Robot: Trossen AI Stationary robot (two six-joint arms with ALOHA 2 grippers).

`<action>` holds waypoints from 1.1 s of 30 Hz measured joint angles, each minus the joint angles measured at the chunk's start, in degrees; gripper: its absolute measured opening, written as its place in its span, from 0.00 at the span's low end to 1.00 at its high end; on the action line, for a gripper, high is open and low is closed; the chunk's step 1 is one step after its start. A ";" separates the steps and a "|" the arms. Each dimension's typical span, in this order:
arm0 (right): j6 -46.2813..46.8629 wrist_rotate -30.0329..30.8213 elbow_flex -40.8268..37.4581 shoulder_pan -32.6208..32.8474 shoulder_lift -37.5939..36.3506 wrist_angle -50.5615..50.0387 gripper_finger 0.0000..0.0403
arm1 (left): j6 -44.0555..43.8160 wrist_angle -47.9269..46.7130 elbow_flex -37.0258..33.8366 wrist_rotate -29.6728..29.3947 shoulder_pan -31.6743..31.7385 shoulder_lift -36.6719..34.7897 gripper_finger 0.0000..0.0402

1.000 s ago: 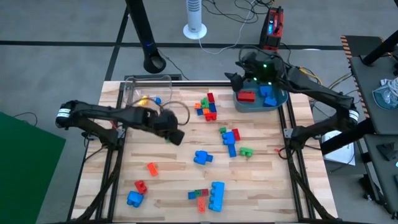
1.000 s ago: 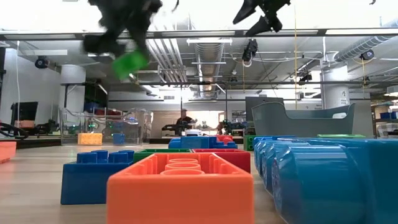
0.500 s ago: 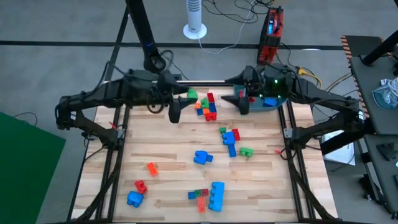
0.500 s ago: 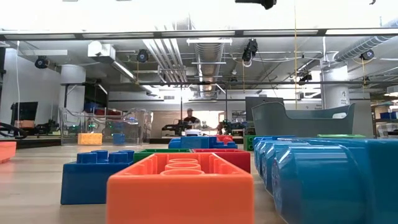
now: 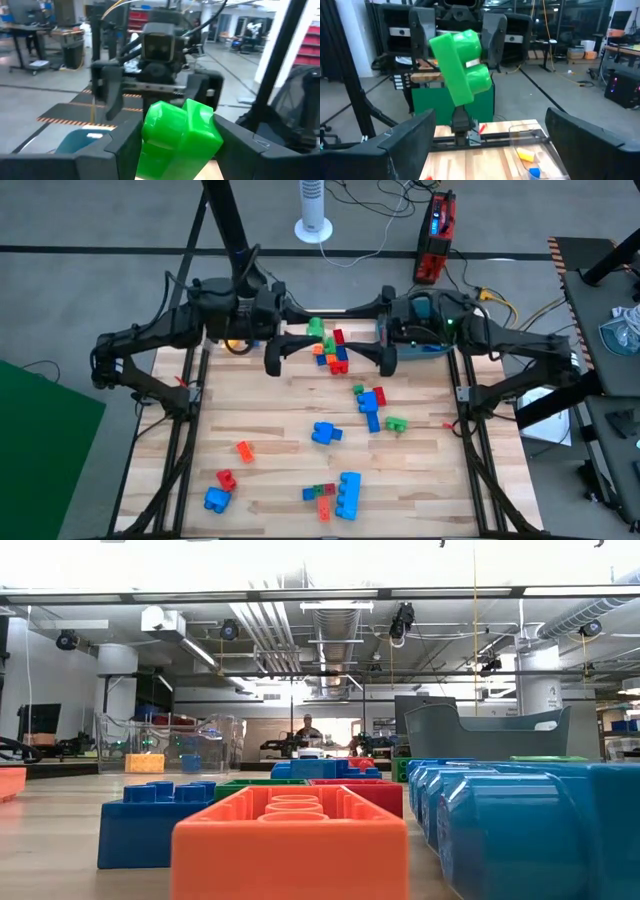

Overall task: Sort blocks by size
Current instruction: Put the big green game piece into the blue bin

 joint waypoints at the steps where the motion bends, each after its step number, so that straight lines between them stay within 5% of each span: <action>1: -0.02 -0.03 0.53 0.00 0.59 0.03 0.90 | 0.03 0.47 0.00 0.68 0.06 0.08 0.49; 24: -4.68 -1.42 8.96 1.75 9.26 -0.10 0.90 | 0.63 3.95 0.33 0.54 1.16 3.76 0.49; 28: -6.30 -1.23 9.05 1.73 9.35 -0.52 0.81 | 0.39 4.93 0.33 0.48 1.16 3.80 0.49; 33: -7.78 -1.03 9.07 1.73 9.78 -0.64 0.57 | 0.14 5.45 0.33 0.53 1.42 4.23 0.49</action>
